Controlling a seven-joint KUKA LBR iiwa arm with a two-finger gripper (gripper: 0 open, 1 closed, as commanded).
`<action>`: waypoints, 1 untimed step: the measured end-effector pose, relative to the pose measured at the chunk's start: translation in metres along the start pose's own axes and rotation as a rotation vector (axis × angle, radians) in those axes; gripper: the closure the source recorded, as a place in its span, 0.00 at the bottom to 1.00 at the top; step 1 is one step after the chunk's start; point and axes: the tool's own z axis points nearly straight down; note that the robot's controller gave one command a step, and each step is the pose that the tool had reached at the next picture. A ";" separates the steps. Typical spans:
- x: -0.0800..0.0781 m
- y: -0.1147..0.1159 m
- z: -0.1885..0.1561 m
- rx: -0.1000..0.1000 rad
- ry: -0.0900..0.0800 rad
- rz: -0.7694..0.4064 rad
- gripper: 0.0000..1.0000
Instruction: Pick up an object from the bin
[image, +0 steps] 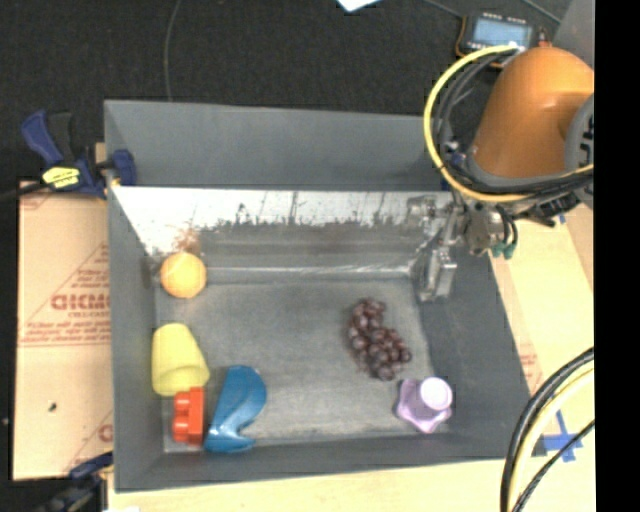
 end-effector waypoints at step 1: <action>0.058 -0.004 0.146 -0.002 -0.003 0.150 0.00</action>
Offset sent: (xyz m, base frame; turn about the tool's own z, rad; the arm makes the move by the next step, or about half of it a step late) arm -0.0711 0.0059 -0.0762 0.2679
